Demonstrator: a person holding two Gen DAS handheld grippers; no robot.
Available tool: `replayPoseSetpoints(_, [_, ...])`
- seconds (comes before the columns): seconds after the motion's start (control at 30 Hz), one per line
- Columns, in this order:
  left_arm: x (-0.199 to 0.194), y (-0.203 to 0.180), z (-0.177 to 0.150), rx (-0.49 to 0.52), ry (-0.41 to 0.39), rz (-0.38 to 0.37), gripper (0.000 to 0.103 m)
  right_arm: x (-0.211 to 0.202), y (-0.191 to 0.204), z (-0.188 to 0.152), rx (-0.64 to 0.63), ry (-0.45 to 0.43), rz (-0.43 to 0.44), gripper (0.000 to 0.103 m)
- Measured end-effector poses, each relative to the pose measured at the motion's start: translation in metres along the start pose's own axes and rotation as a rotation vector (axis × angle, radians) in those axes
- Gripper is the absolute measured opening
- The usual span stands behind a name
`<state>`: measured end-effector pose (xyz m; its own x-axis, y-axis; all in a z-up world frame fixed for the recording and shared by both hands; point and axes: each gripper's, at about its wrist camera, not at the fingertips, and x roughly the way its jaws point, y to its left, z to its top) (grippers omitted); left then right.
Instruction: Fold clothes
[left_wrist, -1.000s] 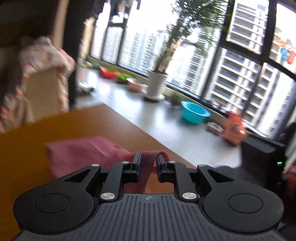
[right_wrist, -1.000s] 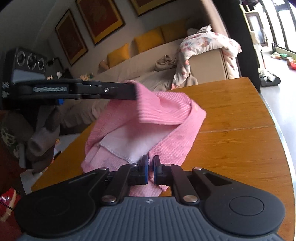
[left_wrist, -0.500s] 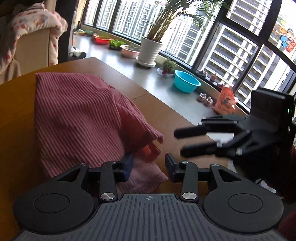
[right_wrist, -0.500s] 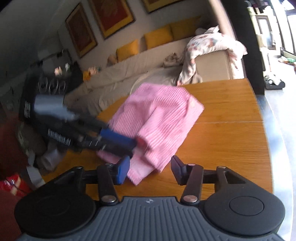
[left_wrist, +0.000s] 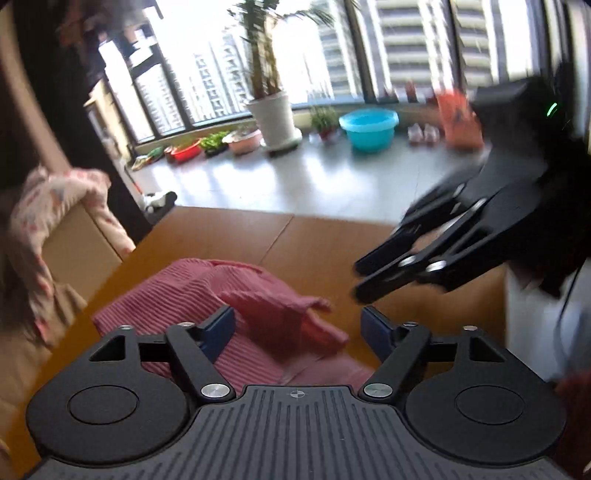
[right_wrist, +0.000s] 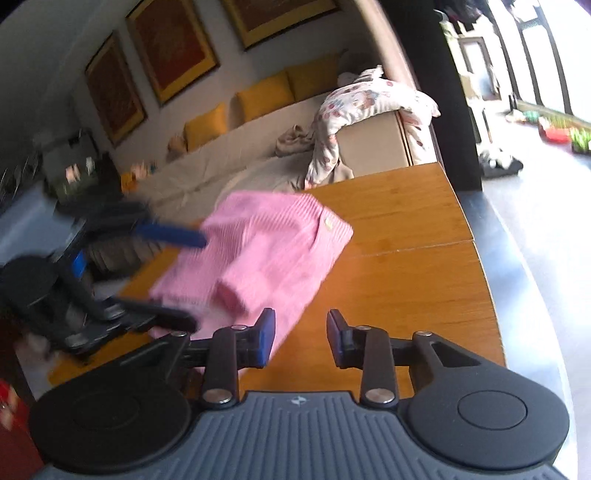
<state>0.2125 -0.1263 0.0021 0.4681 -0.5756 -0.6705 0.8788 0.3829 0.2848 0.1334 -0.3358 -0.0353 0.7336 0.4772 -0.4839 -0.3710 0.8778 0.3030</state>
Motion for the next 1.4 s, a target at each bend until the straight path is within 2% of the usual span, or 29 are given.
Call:
replayPoseSetpoints(0.13, [0.005, 0.006, -0.001, -0.002, -0.002, 0.026, 0.072, -0.005, 0.03, -0.008, -0.169, 0.017, -0.026, 0.031])
replayPoseSetpoints(0.27, [0.012, 0.004, 0.001, 0.004, -0.022, 0.04, 0.07, 0.007, 0.031, -0.006, -0.164, 0.009, -0.047, 0.031])
replayPoseSetpoints(0.37, [0.019, 0.004, 0.003, 0.043, -0.027, 0.065, 0.054, 0.016, 0.032, -0.004, -0.154, 0.003, -0.063, 0.032])
replayPoseSetpoints(0.4, [0.02, 0.005, 0.003, 0.052, -0.029, 0.075, 0.044, 0.019, 0.032, -0.003, -0.151, 0.001, -0.069, 0.032])
replayPoseSetpoints(0.43, [0.02, 0.006, 0.003, 0.055, -0.028, 0.082, 0.036, 0.022, 0.032, -0.002, -0.148, -0.001, -0.074, 0.027])
replayPoseSetpoints(0.47, [0.02, 0.008, 0.003, 0.056, -0.027, 0.086, 0.034, 0.025, 0.032, -0.001, -0.144, -0.003, -0.079, 0.011])
replayPoseSetpoints(0.5, [0.02, 0.01, 0.002, 0.056, -0.025, 0.09, 0.03, 0.029, 0.032, -0.001, -0.141, -0.005, -0.085, 0.004])
replayPoseSetpoints(0.57, [0.017, 0.015, -0.002, 0.053, -0.022, 0.078, 0.027, 0.035, 0.032, 0.001, -0.134, -0.009, -0.096, 0.001])
replayPoseSetpoints(0.7, [0.012, 0.0, -0.009, 0.067, -0.006, -0.015, 0.027, 0.026, 0.02, 0.007, -0.063, -0.038, -0.068, 0.0])
replayPoseSetpoints(0.8, [0.022, -0.017, -0.018, 0.117, 0.045, -0.071, 0.027, 0.019, 0.01, 0.011, -0.006, -0.061, -0.046, 0.0])
replayPoseSetpoints(0.87, [0.028, -0.023, -0.024, 0.146, 0.076, -0.085, 0.03, 0.014, 0.004, 0.014, 0.031, -0.076, -0.031, 0.0])
replayPoseSetpoints(0.97, [0.028, -0.017, -0.025, 0.125, 0.081, -0.09, 0.03, 0.006, -0.006, 0.018, 0.087, -0.099, -0.008, 0.002])
replayPoseSetpoints(1.0, [0.025, -0.013, -0.024, 0.109, 0.076, -0.094, 0.03, 0.009, -0.007, 0.018, 0.096, -0.093, -0.017, 0.004])
replayPoseSetpoints(1.07, [0.018, -0.01, -0.02, 0.078, 0.062, -0.101, 0.03, 0.015, -0.008, 0.019, 0.11, -0.077, -0.033, 0.019])
replayPoseSetpoints(1.1, [0.013, -0.009, -0.019, 0.07, 0.049, -0.104, 0.032, 0.019, -0.009, 0.02, 0.117, -0.071, -0.034, 0.021])
replayPoseSetpoints(1.23, [0.003, -0.013, -0.008, 0.08, -0.002, -0.118, 0.056, 0.038, -0.013, 0.03, 0.147, -0.054, -0.038, 0.026])
replayPoseSetpoints(1.33, [0.001, -0.015, -0.002, 0.083, -0.026, -0.127, 0.059, 0.058, -0.013, 0.042, 0.138, -0.033, -0.077, 0.031])
replayPoseSetpoints(1.4, [0.006, -0.015, -0.002, 0.072, -0.021, -0.127, 0.063, 0.078, -0.015, 0.047, 0.123, 0.043, -0.1, 0.031])
